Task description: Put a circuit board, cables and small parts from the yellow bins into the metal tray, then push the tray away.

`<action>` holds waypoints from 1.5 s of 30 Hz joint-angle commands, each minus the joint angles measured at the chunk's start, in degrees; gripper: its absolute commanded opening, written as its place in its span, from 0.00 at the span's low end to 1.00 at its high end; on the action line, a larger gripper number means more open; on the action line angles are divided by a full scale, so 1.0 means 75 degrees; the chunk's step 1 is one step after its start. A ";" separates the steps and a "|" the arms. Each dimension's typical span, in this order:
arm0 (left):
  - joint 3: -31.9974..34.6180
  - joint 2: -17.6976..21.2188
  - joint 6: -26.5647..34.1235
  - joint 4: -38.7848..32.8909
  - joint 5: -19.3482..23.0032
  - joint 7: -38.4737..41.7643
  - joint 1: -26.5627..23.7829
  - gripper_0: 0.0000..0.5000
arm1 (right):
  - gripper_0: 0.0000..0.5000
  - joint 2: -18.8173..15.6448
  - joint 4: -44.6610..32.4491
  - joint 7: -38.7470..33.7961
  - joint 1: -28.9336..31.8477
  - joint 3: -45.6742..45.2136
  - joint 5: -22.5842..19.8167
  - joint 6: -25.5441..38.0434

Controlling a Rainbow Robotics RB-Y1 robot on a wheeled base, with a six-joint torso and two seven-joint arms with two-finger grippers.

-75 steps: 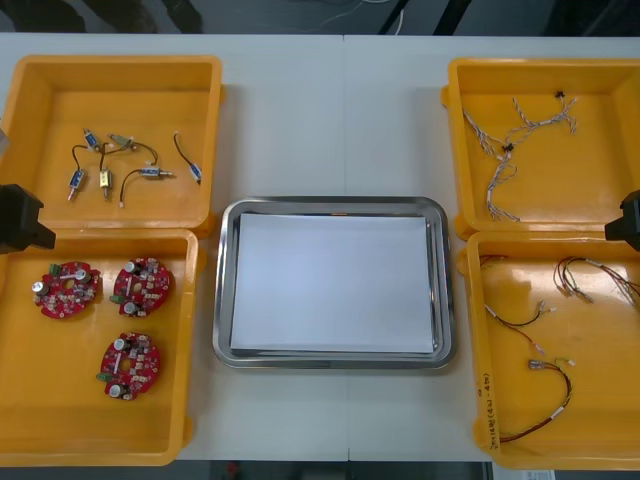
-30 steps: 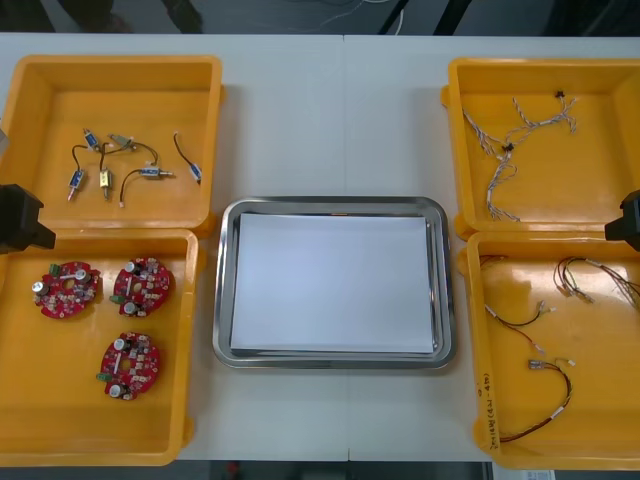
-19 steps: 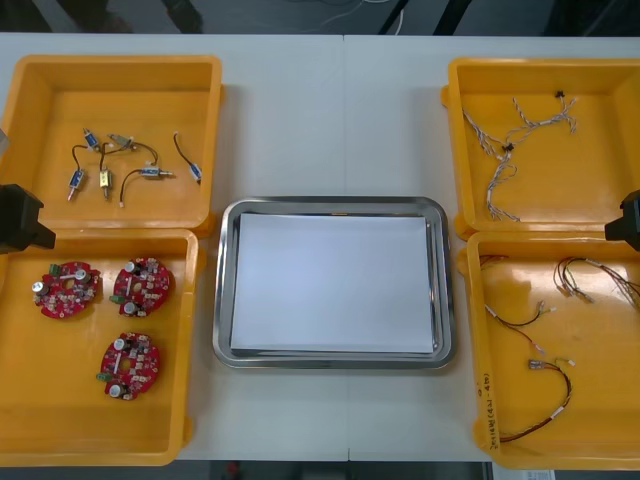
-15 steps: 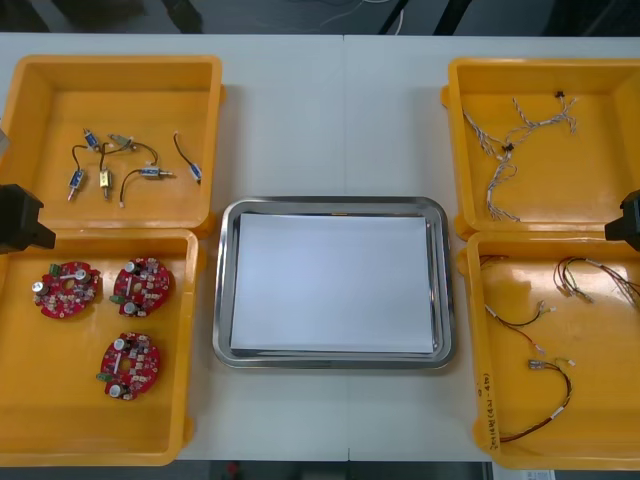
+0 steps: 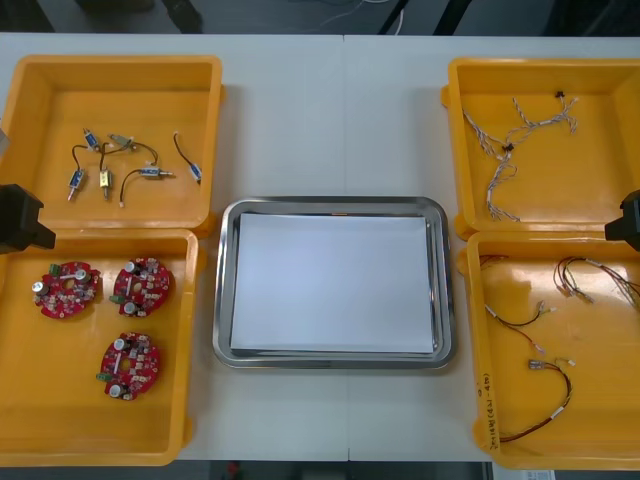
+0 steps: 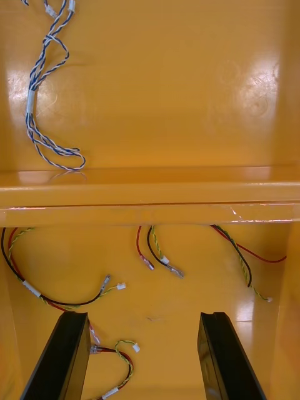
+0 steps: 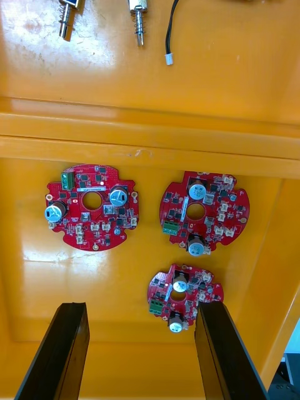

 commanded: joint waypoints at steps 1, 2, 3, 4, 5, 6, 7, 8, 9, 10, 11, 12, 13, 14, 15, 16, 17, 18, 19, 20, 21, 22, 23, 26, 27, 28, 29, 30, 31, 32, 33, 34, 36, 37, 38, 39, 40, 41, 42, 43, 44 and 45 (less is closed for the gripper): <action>0.0225 0.0368 0.0049 -0.0189 -0.0063 -0.0529 0.0105 1.00 | 1.00 -0.0265 -0.0046 0.0139 0.0093 -0.0208 -0.0027 0.0025; 0.0225 0.0368 0.0049 -0.0189 -0.0063 -0.0529 0.0105 1.00 | 1.00 -0.0265 -0.0046 0.0139 0.0093 -0.0208 -0.0027 0.0025; 0.0225 0.0368 0.0049 -0.0189 -0.0063 -0.0529 0.0105 1.00 | 1.00 -0.0265 -0.0046 0.0139 0.0093 -0.0208 -0.0027 0.0025; 0.0225 0.0368 0.0049 -0.0189 -0.0063 -0.0529 0.0105 1.00 | 1.00 -0.0265 -0.0046 0.0139 0.0093 -0.0208 -0.0027 0.0025; 0.0225 0.0368 0.0049 -0.0189 -0.0063 -0.0529 0.0105 1.00 | 1.00 -0.0265 -0.0046 0.0139 0.0093 -0.0208 -0.0027 0.0025; 0.0225 0.0368 0.0049 -0.0189 -0.0063 -0.0529 0.0105 1.00 | 1.00 -0.0265 -0.0046 0.0139 0.0093 -0.0208 -0.0027 0.0025; 0.0225 0.0368 0.0049 -0.0189 -0.0063 -0.0529 0.0105 1.00 | 1.00 -0.0265 -0.0046 0.0139 0.0093 -0.0208 -0.0027 0.0025; 0.0225 0.0368 0.0049 -0.0189 -0.0063 -0.0529 0.0105 1.00 | 1.00 -0.0265 -0.0046 0.0139 0.0093 -0.0208 -0.0027 0.0025; 0.0225 0.0368 0.0049 -0.0189 -0.0063 -0.0529 0.0105 1.00 | 1.00 -0.0265 -0.0046 0.0139 0.0093 -0.0208 -0.0027 0.0025; 0.0225 0.0368 0.0049 -0.0189 -0.0063 -0.0529 0.0105 1.00 | 1.00 -0.0265 -0.0046 0.0139 0.0093 -0.0208 -0.0027 0.0025; 0.0225 0.0368 0.0049 -0.0189 -0.0063 -0.0529 0.0105 1.00 | 1.00 -0.0265 -0.0046 0.0139 0.0093 -0.0208 -0.0027 0.0025; 0.0225 0.0368 0.0049 -0.0189 -0.0063 -0.0529 0.0105 1.00 | 1.00 -0.0265 -0.0046 0.0139 0.0093 -0.0208 -0.0027 0.0025; 0.0225 0.0368 0.0049 -0.0189 -0.0063 -0.0529 0.0105 1.00 | 1.00 -0.0265 -0.0046 0.0139 0.0093 -0.0208 -0.0027 0.0025; 0.0225 0.0368 0.0049 -0.0189 -0.0063 -0.0529 0.0105 1.00 | 1.00 -0.0265 -0.0046 0.0139 0.0093 -0.0208 -0.0027 0.0025; 0.0225 0.0368 0.0049 -0.0189 -0.0063 -0.0529 0.0105 1.00 | 1.00 -0.0265 -0.0046 0.0139 0.0093 -0.0208 -0.0027 0.0025; 0.0225 0.0368 0.0049 -0.0189 -0.0063 -0.0529 0.0105 1.00 | 1.00 -0.0265 -0.0046 0.0139 0.0093 -0.0208 -0.0027 0.0025; 0.0225 0.0368 0.0049 -0.0189 -0.0063 -0.0529 0.0105 1.00 | 1.00 -0.0265 -0.0046 0.0139 0.0093 -0.0208 -0.0027 0.0025; 0.0225 0.0368 0.0049 -0.0189 -0.0063 -0.0529 0.0105 1.00 | 1.00 -0.0265 -0.0046 0.0139 0.0093 -0.0208 -0.0027 0.0025; 0.0225 0.0368 0.0049 -0.0189 -0.0063 -0.0529 0.0105 1.00 | 1.00 -0.0265 -0.0046 0.0139 0.0093 -0.0208 -0.0027 0.0025; 0.0225 0.0368 0.0049 -0.0189 -0.0063 -0.0529 0.0105 1.00 | 1.00 -0.0265 -0.0046 0.0139 0.0093 -0.0208 -0.0027 0.0025; 0.0225 0.0368 0.0049 -0.0189 -0.0063 -0.0529 0.0105 1.00 | 1.00 -0.0265 -0.0046 0.0139 0.0093 -0.0208 -0.0027 0.0025; 0.0225 0.0368 0.0049 -0.0189 -0.0063 -0.0529 0.0105 1.00 | 1.00 -0.0265 -0.0046 0.0139 0.0093 -0.0208 -0.0027 0.0025; 0.0225 0.0368 0.0049 -0.0189 -0.0063 -0.0529 0.0105 1.00 | 1.00 -0.0265 -0.0046 0.0139 0.0093 -0.0208 -0.0027 0.0025; 0.0225 0.0368 0.0049 -0.0189 -0.0063 -0.0529 0.0105 1.00 | 1.00 -0.0265 -0.0046 0.0139 0.0093 -0.0208 -0.0027 0.0025; 0.0225 0.0368 0.0049 -0.0189 -0.0063 -0.0529 0.0105 1.00 | 1.00 -0.0265 -0.0046 0.0139 0.0093 -0.0208 -0.0027 0.0025; 0.0225 0.0368 0.0049 -0.0189 -0.0063 -0.0529 0.0105 1.00 | 1.00 -0.0265 -0.0046 0.0139 0.0093 -0.0208 -0.0027 0.0025; 0.0225 0.0368 0.0049 -0.0189 -0.0063 -0.0529 0.0105 1.00 | 1.00 -0.0265 -0.0046 0.0139 0.0093 -0.0208 -0.0027 0.0025; 0.0225 0.0368 0.0049 -0.0189 -0.0063 -0.0529 0.0105 1.00 | 1.00 -0.0265 -0.0046 0.0139 0.0093 -0.0208 -0.0027 0.0025; 0.0225 0.0368 0.0049 -0.0189 -0.0063 -0.0529 0.0105 1.00 | 1.00 -0.0265 -0.0046 0.0139 0.0093 -0.0208 -0.0027 0.0025; 0.0225 0.0368 0.0049 -0.0189 -0.0063 -0.0529 0.0105 1.00 | 1.00 -0.0265 -0.0046 0.0139 0.0093 -0.0208 -0.0027 0.0025; 0.0225 0.0368 0.0049 -0.0189 -0.0063 -0.0529 0.0105 1.00 | 1.00 -0.0265 -0.0046 0.0139 0.0093 -0.0208 -0.0027 0.0025; 0.0225 0.0368 0.0049 -0.0189 -0.0063 -0.0529 0.0105 1.00 | 1.00 -0.0265 -0.0046 0.0139 0.0093 -0.0208 -0.0027 0.0025; 0.0225 0.0368 0.0049 -0.0189 -0.0063 -0.0529 0.0105 1.00 | 1.00 -0.0265 -0.0046 0.0139 0.0093 -0.0208 -0.0027 0.0025; 0.0225 0.0368 0.0049 -0.0189 -0.0063 -0.0529 0.0105 1.00 | 1.00 -0.0265 -0.0046 0.0139 0.0093 -0.0208 -0.0027 0.0025; 0.0225 0.0368 0.0049 -0.0189 -0.0063 -0.0529 0.0105 1.00 | 1.00 -0.0265 -0.0046 0.0139 0.0093 -0.0208 -0.0027 0.0025; 0.0225 0.0368 0.0049 -0.0189 -0.0063 -0.0529 0.0105 1.00 | 1.00 -0.0265 -0.0046 0.0139 0.0093 -0.0208 -0.0027 0.0025; 0.0225 0.0368 0.0049 -0.0189 -0.0063 -0.0529 0.0105 1.00 | 1.00 -0.0265 -0.0046 0.0139 0.0093 -0.0208 -0.0027 0.0025; 0.0225 0.0368 0.0049 -0.0189 -0.0063 -0.0529 0.0105 1.00 | 1.00 -0.0265 -0.0046 0.0139 0.0093 -0.0208 -0.0027 0.0025; 0.0225 0.0368 0.0049 -0.0189 -0.0063 -0.0529 0.0105 1.00 | 1.00 -0.0265 -0.0046 0.0139 0.0093 -0.0208 -0.0027 0.0025; -0.0009 0.0122 0.0049 -0.0084 -0.0052 -0.0353 0.0351 1.00 | 1.00 -0.0265 -0.0046 0.0139 0.0093 -0.0208 -0.0027 0.0025; -0.0009 0.0134 0.0049 -0.0084 -0.0040 -0.0306 0.0363 1.00 | 1.00 -0.0265 -0.0046 0.0139 0.0093 -0.0208 -0.0027 0.0025; -0.0044 0.0146 0.0049 -0.0084 -0.0052 -0.0306 0.0398 1.00 | 1.00 -0.0265 -0.0046 0.0139 0.0093 -0.0208 -0.0027 0.0025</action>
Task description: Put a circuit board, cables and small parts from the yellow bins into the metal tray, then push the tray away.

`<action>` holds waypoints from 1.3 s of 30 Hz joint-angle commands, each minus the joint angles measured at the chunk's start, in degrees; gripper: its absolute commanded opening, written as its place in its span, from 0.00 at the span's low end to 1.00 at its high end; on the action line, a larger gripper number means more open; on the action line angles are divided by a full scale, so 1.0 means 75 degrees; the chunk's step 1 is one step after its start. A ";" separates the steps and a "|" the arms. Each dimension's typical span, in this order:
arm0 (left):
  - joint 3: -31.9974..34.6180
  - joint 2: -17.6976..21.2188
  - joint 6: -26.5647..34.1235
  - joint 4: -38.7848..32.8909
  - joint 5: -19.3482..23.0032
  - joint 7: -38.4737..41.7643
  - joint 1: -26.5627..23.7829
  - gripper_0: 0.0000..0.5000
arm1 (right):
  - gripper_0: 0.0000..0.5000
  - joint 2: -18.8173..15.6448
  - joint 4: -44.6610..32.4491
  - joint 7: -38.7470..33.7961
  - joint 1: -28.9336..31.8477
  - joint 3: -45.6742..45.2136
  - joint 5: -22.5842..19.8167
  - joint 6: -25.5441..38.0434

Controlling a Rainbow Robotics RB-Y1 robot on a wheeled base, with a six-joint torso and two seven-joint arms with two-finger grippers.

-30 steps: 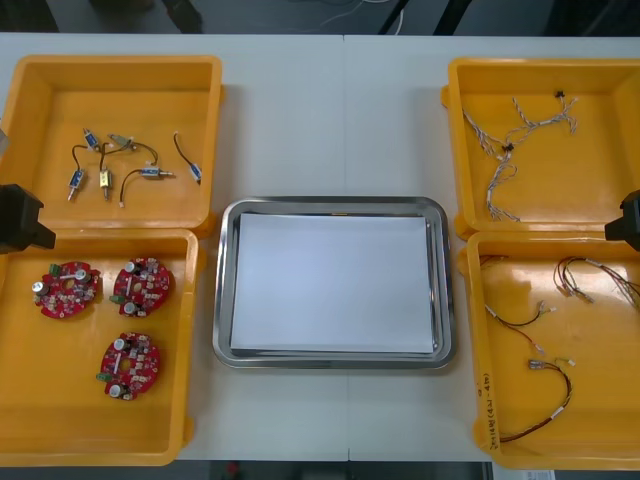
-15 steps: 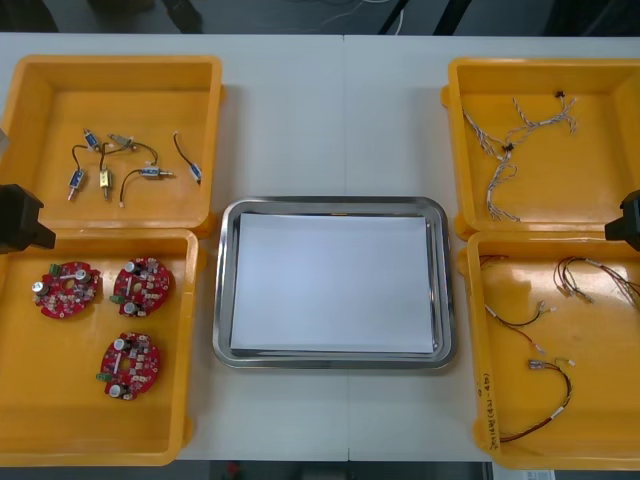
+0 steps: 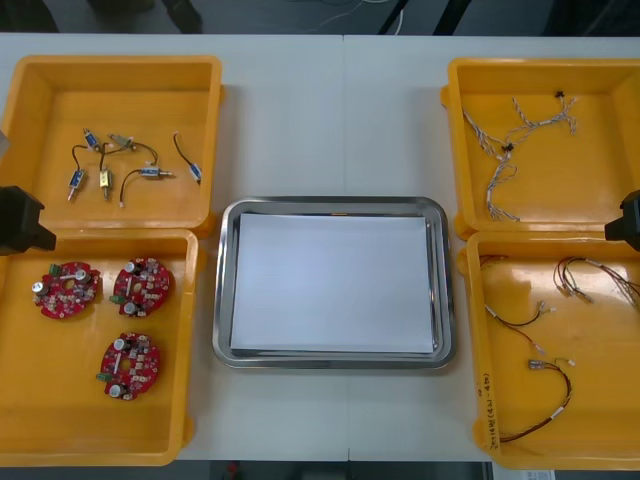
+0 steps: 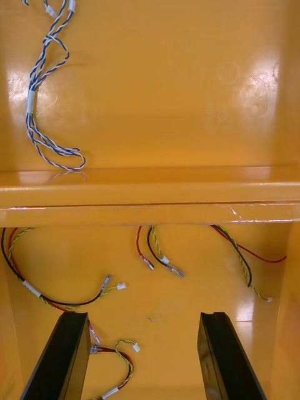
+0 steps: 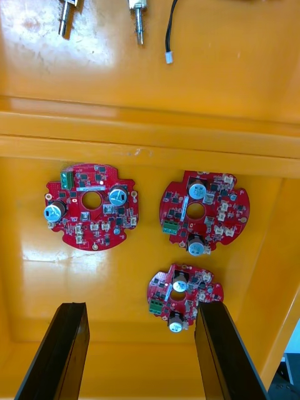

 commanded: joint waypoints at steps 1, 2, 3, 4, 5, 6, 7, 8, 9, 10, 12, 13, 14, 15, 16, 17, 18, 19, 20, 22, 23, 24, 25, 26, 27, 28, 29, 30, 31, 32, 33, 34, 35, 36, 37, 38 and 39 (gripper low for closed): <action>-0.0086 0.0175 0.0049 -0.0132 -0.0063 -0.0295 0.0351 1.00 | 1.00 -0.0265 -0.0046 0.0139 0.0093 -0.0208 -0.0027 0.0025; -0.0145 0.0175 0.0049 -0.0143 -0.0098 -0.0271 0.0351 1.00 | 1.00 -0.0265 -0.0046 0.0139 0.0093 -0.0208 -0.0027 0.0025; -0.0145 0.0187 0.0049 -0.0143 -0.0110 -0.0260 0.0351 1.00 | 1.00 -0.0265 -0.0046 0.0139 0.0093 -0.0208 -0.0027 0.0025; -0.0145 0.0187 0.0049 -0.0143 -0.0134 -0.0248 0.0351 1.00 | 1.00 -0.0265 -0.0046 0.0139 0.0093 -0.0208 -0.0027 0.0025; -0.0145 0.0187 0.0049 -0.0143 -0.0169 -0.0224 0.0327 1.00 | 1.00 -0.0265 -0.0046 0.0139 0.0093 -0.0208 -0.0027 0.0025; -0.0145 0.0187 0.0049 -0.0155 -0.0180 -0.0213 0.0327 1.00 | 1.00 -0.0265 -0.0046 0.0139 0.0093 -0.0208 -0.0027 0.0025; -0.0145 0.0187 0.0049 -0.0143 -0.0180 -0.0189 0.0316 1.00 | 1.00 -0.0230 -0.0046 0.0139 0.0093 -0.0231 -0.0016 0.0025; -0.0145 0.0187 0.0049 -0.0155 -0.0180 -0.0178 0.0327 1.00 | 1.00 -0.0207 -0.0034 0.0127 0.0116 -0.0231 -0.0039 0.0025; -0.0145 0.0187 0.0049 -0.0155 -0.0180 -0.0154 0.0316 1.00 | 1.00 -0.0195 -0.0057 0.0127 0.0116 -0.0255 -0.0039 0.0025; -0.0145 0.0187 0.0049 -0.0167 -0.0180 -0.0131 0.0327 1.00 | 1.00 -0.0219 -0.0151 0.0104 0.0116 -0.0302 -0.0051 0.0025; -0.0121 0.0187 0.0049 -0.0167 -0.0180 -0.0084 0.0327 1.00 | 1.00 -0.0207 -0.0233 0.0092 0.0222 -0.0302 -0.0074 0.0025; -0.0098 0.0187 0.0049 -0.0167 -0.0169 -0.0049 0.0327 1.00 | 1.00 -0.0207 -0.0257 0.0069 0.0280 -0.0290 -0.0074 0.0025; -0.0075 0.0187 0.0049 -0.0167 -0.0180 -0.0002 0.0327 1.00 | 1.00 -0.0207 -0.0257 0.0057 0.0327 -0.0290 -0.0086 0.0025; -0.0051 0.0175 0.0049 -0.0167 -0.0169 0.0022 0.0327 1.00 | 1.00 -0.0207 -0.0257 0.0045 0.0339 -0.0290 -0.0086 0.0025; -0.0004 0.0163 0.0049 -0.0167 -0.0169 0.0069 0.0351 1.00 | 1.00 -0.0172 -0.0257 0.0033 0.0374 -0.0290 -0.0074 0.0025; 0.0066 0.0140 0.0049 -0.0167 -0.0157 0.0115 0.0362 1.00 | 1.00 -0.0160 -0.0268 0.0022 0.0421 -0.0290 -0.0074 0.0025; 0.0148 0.0128 0.0049 -0.0190 -0.0145 0.0151 0.0409 1.00 | 1.00 -0.0148 -0.0268 0.0010 0.0456 -0.0290 -0.0086 0.0025; 0.0171 0.0116 0.0049 -0.0190 -0.0145 0.0174 0.0433 1.00 | 1.00 -0.0136 -0.0268 0.0010 0.0479 -0.0290 -0.0086 0.0025; 0.0230 0.0116 0.0049 -0.0225 -0.0145 0.0197 0.0468 1.00 | 1.00 -0.0113 -0.0268 -0.0002 0.0515 -0.0290 -0.0098 0.0025; 0.0324 0.0105 0.0049 -0.0284 -0.0145 0.0279 0.0550 1.00 | 1.00 -0.0054 -0.0292 -0.0013 0.0608 -0.0290 -0.0121 0.0025; 0.0359 0.0116 0.0049 -0.0284 -0.0145 0.0291 0.0562 1.00 | 1.00 -0.0043 -0.0303 -0.0013 0.0632 -0.0290 -0.0133 0.0025; 0.0406 0.0116 0.0049 -0.0296 -0.0145 0.0338 0.0585 1.00 | 1.00 0.0004 -0.0374 -0.0002 0.0690 -0.0290 -0.0156 0.0025; 0.0418 0.0116 0.0049 -0.0307 -0.0134 0.0397 0.0597 1.00 | 1.00 0.0028 -0.0456 -0.0013 0.0761 -0.0290 -0.0156 0.0025; 0.0429 0.0116 0.0049 -0.0319 -0.0134 0.0455 0.0620 1.00 | 1.00 0.0039 -0.0503 -0.0013 0.0807 -0.0290 -0.0156 0.0025; 0.0453 0.0093 0.0049 -0.0389 -0.0122 0.0678 0.0691 1.00 | 1.00 0.0063 -0.0620 -0.0002 0.0913 -0.0290 -0.0168 0.0025; 0.0453 0.0081 0.0049 -0.0425 -0.0134 0.0760 0.0726 1.00 | 1.00 0.0063 -0.0667 -0.0013 0.0960 -0.0290 -0.0180 0.0025; 0.0453 0.0070 0.0049 -0.0530 -0.0145 0.0947 0.0820 1.00 | 1.00 0.0086 -0.0796 -0.0013 0.1100 -0.0290 -0.0180 0.0025; 0.0464 0.0070 0.0049 -0.0659 -0.0180 0.1170 0.0902 1.00 | 1.00 0.0110 -0.0913 -0.0025 0.1241 -0.0290 -0.0191 0.0025; 0.0476 0.0070 0.0049 -0.0764 -0.0192 0.1381 0.0937 1.00 | 1.00 0.0145 -0.1030 -0.0049 0.1382 -0.0290 -0.0191 0.0025; 0.0488 0.0070 0.0049 -0.0788 -0.0192 0.1487 0.0948 1.00 | 1.00 0.0168 -0.1077 -0.0060 0.1452 -0.0290 -0.0191 0.0025; 0.0488 0.0070 0.0049 -0.0846 -0.0180 0.1651 0.0984 1.00 | 1.00 0.0215 -0.1147 -0.0072 0.1569 -0.0290 -0.0191 0.0025; 0.0500 0.0058 0.0049 -0.0882 -0.0192 0.1826 0.1030 1.00 | 1.00 0.0274 -0.1206 -0.0096 0.1675 -0.0290 -0.0191 0.0025; 0.0500 0.0058 0.0049 -0.0905 -0.0192 0.1908 0.1054 1.00 | 1.00 0.0309 -0.1218 -0.0107 0.1745 -0.0290 -0.0203 0.0025; 0.0500 0.0058 0.0049 -0.0952 -0.0204 0.2072 0.1136 1.00 | 1.00 0.0379 -0.1229 -0.0131 0.1839 -0.0290 -0.0203 0.0025; 0.0523 0.0058 -0.0028 -0.1011 -0.0216 0.2201 0.1241 1.00 | 1.00 0.0449 -0.1229 -0.0142 0.1909 -0.0290 -0.0203 0.0025; 0.0535 0.0058 -0.0087 -0.1046 -0.0227 0.2283 0.1300 1.00 | 1.00 0.0508 -0.1241 -0.0154 0.1944 -0.0290 -0.0203 0.0007; 0.0546 0.0058 -0.0227 -0.1104 -0.0227 0.2424 0.1429 1.00 | 1.00 0.0590 -0.1241 -0.0154 0.2003 -0.0290 -0.0203 -0.0029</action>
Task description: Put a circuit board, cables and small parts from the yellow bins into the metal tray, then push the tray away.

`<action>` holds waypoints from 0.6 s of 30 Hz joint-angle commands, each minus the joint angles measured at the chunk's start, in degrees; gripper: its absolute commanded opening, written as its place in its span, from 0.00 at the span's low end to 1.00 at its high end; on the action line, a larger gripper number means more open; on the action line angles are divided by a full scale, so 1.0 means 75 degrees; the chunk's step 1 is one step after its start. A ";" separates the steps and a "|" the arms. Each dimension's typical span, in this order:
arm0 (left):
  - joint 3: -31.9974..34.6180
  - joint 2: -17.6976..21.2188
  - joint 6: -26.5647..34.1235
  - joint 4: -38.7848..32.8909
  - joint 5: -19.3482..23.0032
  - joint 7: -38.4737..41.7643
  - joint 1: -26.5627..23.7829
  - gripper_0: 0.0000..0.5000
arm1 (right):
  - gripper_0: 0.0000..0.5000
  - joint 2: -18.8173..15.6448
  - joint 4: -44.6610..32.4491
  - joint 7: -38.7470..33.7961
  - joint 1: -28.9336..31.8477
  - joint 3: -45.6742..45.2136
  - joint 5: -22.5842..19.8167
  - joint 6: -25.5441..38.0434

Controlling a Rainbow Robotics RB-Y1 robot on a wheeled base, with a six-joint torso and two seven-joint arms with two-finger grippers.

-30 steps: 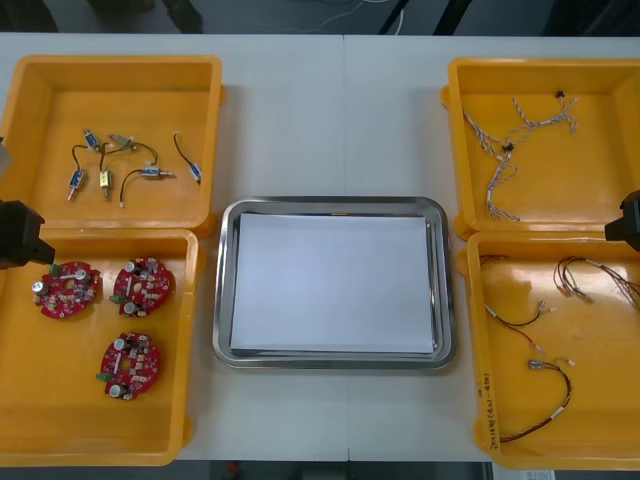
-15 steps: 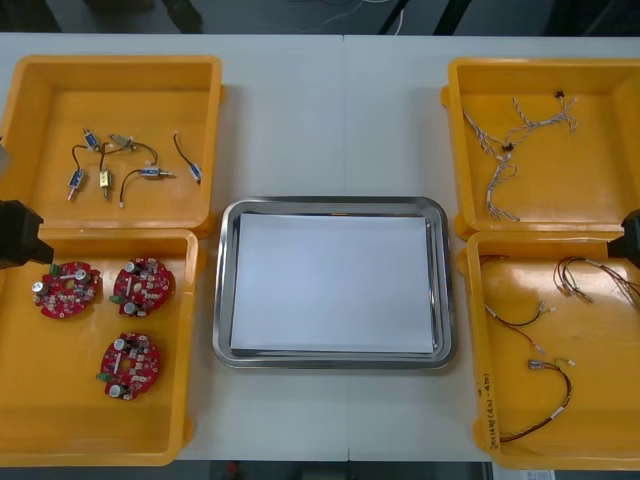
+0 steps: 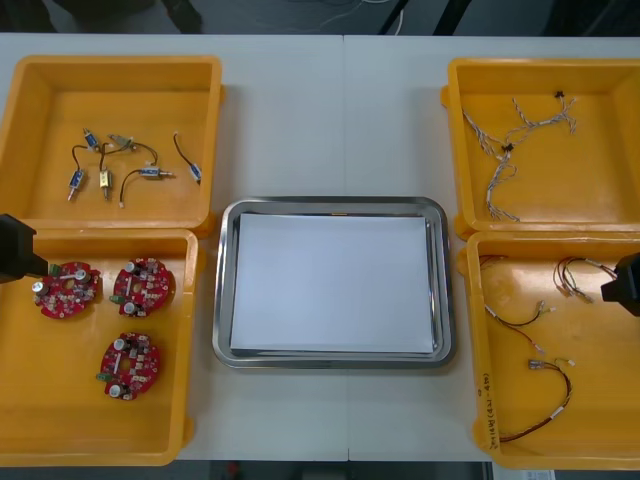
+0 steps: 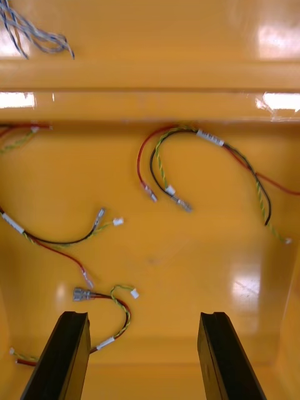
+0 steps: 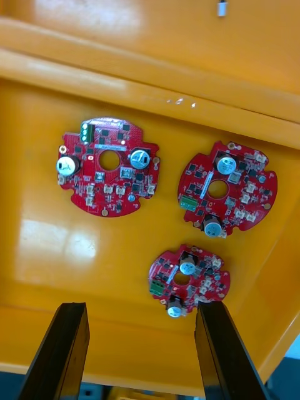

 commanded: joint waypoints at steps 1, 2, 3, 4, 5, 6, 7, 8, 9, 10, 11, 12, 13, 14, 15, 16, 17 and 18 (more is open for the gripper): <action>0.0294 0.0058 -0.0354 -0.0413 -0.0125 0.1120 0.0584 1.00 | 1.00 0.0468 -0.0239 -0.0162 0.0415 -0.0259 -0.0047 -0.0040; 0.0294 0.0058 -0.0413 -0.0448 -0.0125 0.1179 0.0643 1.00 | 1.00 0.0527 -0.0239 -0.0162 0.0427 -0.0259 -0.0036 -0.0040; 0.0306 0.0047 -0.0542 -0.0506 -0.0149 0.1331 0.0760 1.00 | 1.00 0.0620 -0.0239 -0.0185 0.0439 -0.0259 -0.0036 -0.0040; 0.0341 0.0035 -0.0659 -0.0588 -0.0160 0.1495 0.0913 1.00 | 1.00 0.0714 -0.0239 -0.0197 0.0462 -0.0247 -0.0024 -0.0040; 0.0353 0.0012 -0.0729 -0.0624 -0.0160 0.1565 0.0983 1.00 | 1.00 0.0761 -0.0239 -0.0197 0.0462 -0.0235 -0.0012 -0.0040; 0.0400 -0.0059 -0.0882 -0.0706 -0.0172 0.1706 0.1112 1.00 | 1.00 0.0843 -0.0239 -0.0220 0.0486 -0.0235 -0.0001 -0.0040; 0.0447 -0.0129 -0.0976 -0.0776 -0.0184 0.1847 0.1229 1.00 | 1.00 0.0913 -0.0227 -0.0232 0.0497 -0.0212 0.0011 -0.0040; 0.0494 -0.0211 -0.1069 -0.0846 -0.0219 0.1952 0.1323 1.00 | 1.00 0.0972 -0.0227 -0.0255 0.0521 -0.0177 0.0046 -0.0040; 0.0517 -0.0235 -0.1104 -0.0858 -0.0242 0.2022 0.1370 1.00 | 1.00 0.1007 -0.0239 -0.0255 0.0533 -0.0153 0.0070 -0.0040; 0.0552 -0.0317 -0.1151 -0.0917 -0.0266 0.2128 0.1440 1.00 | 1.00 0.1031 -0.0227 -0.0267 0.0568 -0.0083 0.0105 -0.0052; 0.0576 -0.0399 -0.1151 -0.0940 -0.0301 0.2233 0.1487 1.00 | 1.00 0.1042 -0.0227 -0.0291 0.0626 -0.0001 0.0152 -0.0122; 0.0599 -0.0469 -0.1163 -0.0952 -0.0336 0.2269 0.1545 1.00 | 1.00 0.1042 -0.0227 -0.0314 0.0697 0.0069 0.0187 -0.0216; 0.0611 -0.0504 -0.1175 -0.0952 -0.0348 0.2304 0.1569 1.00 | 1.00 0.1042 -0.0227 -0.0337 0.0720 0.0104 0.0199 -0.0275; 0.0646 -0.0574 -0.1222 -0.0952 -0.0406 0.2351 0.1639 1.00 | 1.00 0.1042 -0.0227 -0.0361 0.0814 0.0175 0.0234 -0.0415; 0.0634 -0.0645 -0.1292 -0.0952 -0.0488 0.2386 0.1721 1.00 | 1.00 0.1042 -0.0204 -0.0384 0.0908 0.0233 0.0281 -0.0556; 0.0634 -0.0680 -0.1315 -0.0952 -0.0524 0.2421 0.1756 1.00 | 1.00 0.1042 -0.0192 -0.0408 0.0954 0.0268 0.0304 -0.0626; 0.0634 -0.0750 -0.1409 -0.0952 -0.0606 0.2468 0.1827 1.00 | 1.00 0.1042 -0.0180 -0.0431 0.1060 0.0327 0.0339 -0.0790; 0.0634 -0.0821 -0.1491 -0.0952 -0.0676 0.2503 0.1897 1.00 | 1.00 0.1042 -0.0168 -0.0443 0.1142 0.0386 0.0363 -0.0908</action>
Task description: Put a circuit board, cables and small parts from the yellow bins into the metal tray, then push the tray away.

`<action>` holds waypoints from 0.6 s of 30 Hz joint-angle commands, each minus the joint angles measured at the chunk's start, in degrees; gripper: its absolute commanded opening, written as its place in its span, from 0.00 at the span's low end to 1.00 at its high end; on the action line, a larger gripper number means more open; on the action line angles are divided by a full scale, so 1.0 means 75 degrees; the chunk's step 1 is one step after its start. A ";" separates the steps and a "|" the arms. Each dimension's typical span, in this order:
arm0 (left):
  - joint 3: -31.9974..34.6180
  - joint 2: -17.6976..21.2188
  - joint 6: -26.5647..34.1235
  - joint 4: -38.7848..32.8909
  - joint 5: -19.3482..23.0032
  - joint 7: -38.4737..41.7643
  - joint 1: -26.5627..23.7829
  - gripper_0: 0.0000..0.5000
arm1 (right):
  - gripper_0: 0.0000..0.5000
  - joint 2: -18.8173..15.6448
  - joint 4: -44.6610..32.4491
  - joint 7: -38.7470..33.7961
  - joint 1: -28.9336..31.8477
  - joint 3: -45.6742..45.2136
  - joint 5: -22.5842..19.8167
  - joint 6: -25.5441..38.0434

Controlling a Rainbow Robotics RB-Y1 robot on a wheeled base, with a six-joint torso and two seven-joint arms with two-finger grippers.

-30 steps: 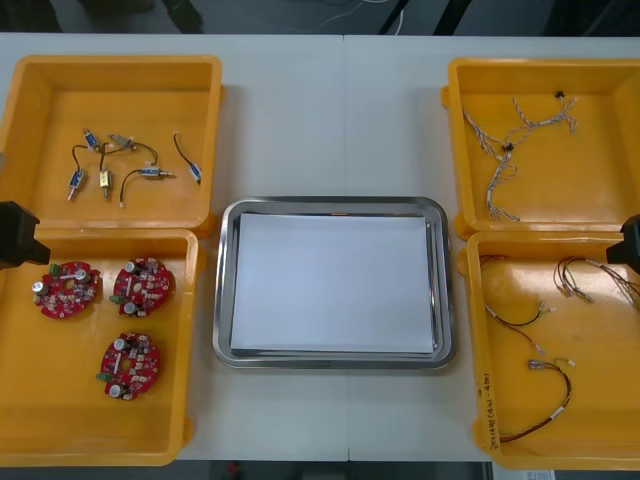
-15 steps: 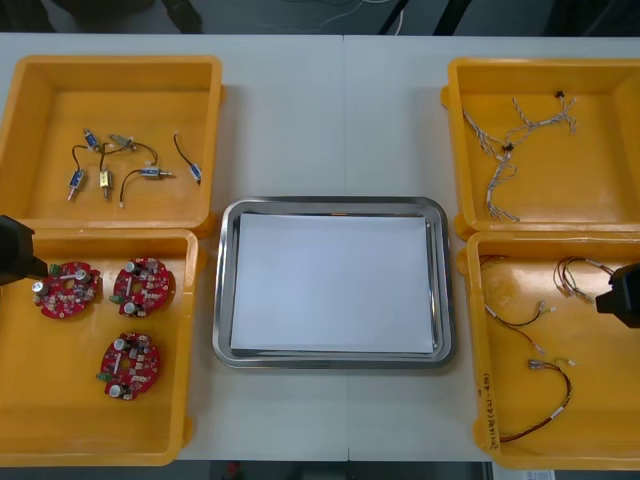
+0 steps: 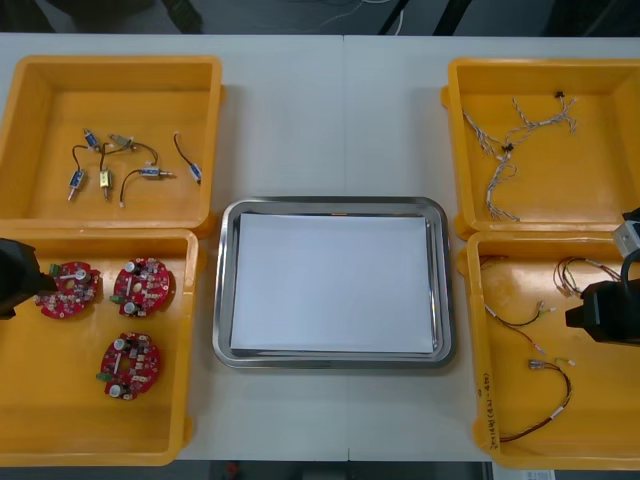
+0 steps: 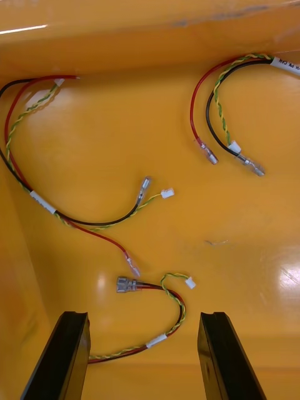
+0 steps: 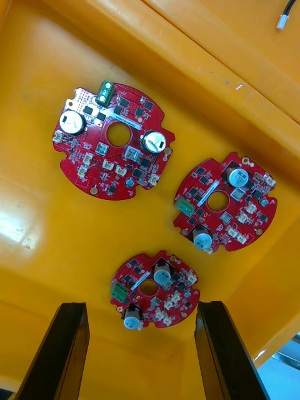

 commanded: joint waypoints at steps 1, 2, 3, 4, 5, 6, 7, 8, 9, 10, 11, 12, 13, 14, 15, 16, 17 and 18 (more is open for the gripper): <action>0.0226 -0.0385 -0.0370 -0.0223 -0.0350 0.0728 0.0443 1.00 | 1.00 0.0029 -0.0154 -0.0362 0.0540 0.0338 0.0193 -0.0480; 0.0226 -0.0467 -0.0452 -0.0223 -0.0397 0.0775 0.0514 1.00 | 1.00 0.0029 -0.0142 -0.0373 0.0610 0.0396 0.0228 -0.0573; 0.0226 -0.0538 -0.0499 -0.0223 -0.0456 0.0810 0.0572 1.00 | 1.00 0.0029 -0.0142 -0.0397 0.0669 0.0443 0.0264 -0.0655; 0.0226 -0.0573 -0.0523 -0.0223 -0.0491 0.0833 0.0619 1.00 | 1.00 0.0029 -0.0142 -0.0408 0.0704 0.0478 0.0287 -0.0702; 0.0238 -0.0620 -0.0535 -0.0246 -0.0538 0.0880 0.0689 1.00 | 1.00 0.0041 -0.0131 -0.0432 0.0763 0.0537 0.0334 -0.0784; 0.0238 -0.0655 -0.0535 -0.0258 -0.0573 0.0927 0.0748 1.00 | 1.00 0.0064 -0.0119 -0.0455 0.0798 0.0595 0.0369 -0.0855; 0.0226 -0.0667 -0.0535 -0.0269 -0.0585 0.0950 0.0795 1.00 | 1.00 0.0064 -0.0107 -0.0479 0.0821 0.0631 0.0392 -0.0890; 0.0226 -0.0690 -0.0558 -0.0293 -0.0608 0.1091 0.0865 1.00 | 1.00 0.0099 -0.0060 -0.0490 0.0845 0.0689 0.0439 -0.0948; 0.0226 -0.0713 -0.0593 -0.0340 -0.0620 0.1255 0.0959 1.00 | 1.00 0.0134 -0.0002 -0.0526 0.0856 0.0724 0.0475 -0.1019; 0.0226 -0.0725 -0.0605 -0.0363 -0.0632 0.1349 0.0994 1.00 | 1.00 0.0158 0.0033 -0.0526 0.0868 0.0736 0.0498 -0.1054; 0.0203 -0.0760 -0.0640 -0.0445 -0.0655 0.1501 0.1064 1.00 | 1.00 0.0205 0.0115 -0.0537 0.0856 0.0771 0.0533 -0.1136; 0.0179 -0.0772 -0.0687 -0.0504 -0.0679 0.1653 0.1135 1.00 | 1.00 0.0228 0.0197 -0.0537 0.0868 0.0795 0.0557 -0.1218; 0.0179 -0.0795 -0.0710 -0.0527 -0.0702 0.1735 0.1170 1.00 | 1.00 0.0252 0.0233 -0.0537 0.0880 0.0806 0.0592 -0.1276; 0.0179 -0.0842 -0.0781 -0.0562 -0.0679 0.1864 0.1240 1.00 | 1.00 0.0275 0.0315 -0.0537 0.0891 0.0853 0.0639 -0.1382; 0.0179 -0.0889 -0.0874 -0.0562 -0.0667 0.1982 0.1310 1.00 | 1.00 0.0275 0.0397 -0.0549 0.0903 0.0935 0.0685 -0.1499; 0.0179 -0.0913 -0.0921 -0.0562 -0.0655 0.2040 0.1334 1.00 | 1.00 0.0275 0.0432 -0.0549 0.0915 0.0970 0.0709 -0.1569; 0.0179 -0.0960 -0.1015 -0.0562 -0.0655 0.2134 0.1392 1.00 | 1.00 0.0263 0.0479 -0.0573 0.0938 0.1041 0.0779 -0.1698; 0.0156 -0.1006 -0.1120 -0.0562 -0.0667 0.2181 0.1451 1.00 | 1.00 0.0275 0.0502 -0.0608 0.0973 0.1111 0.0826 -0.1792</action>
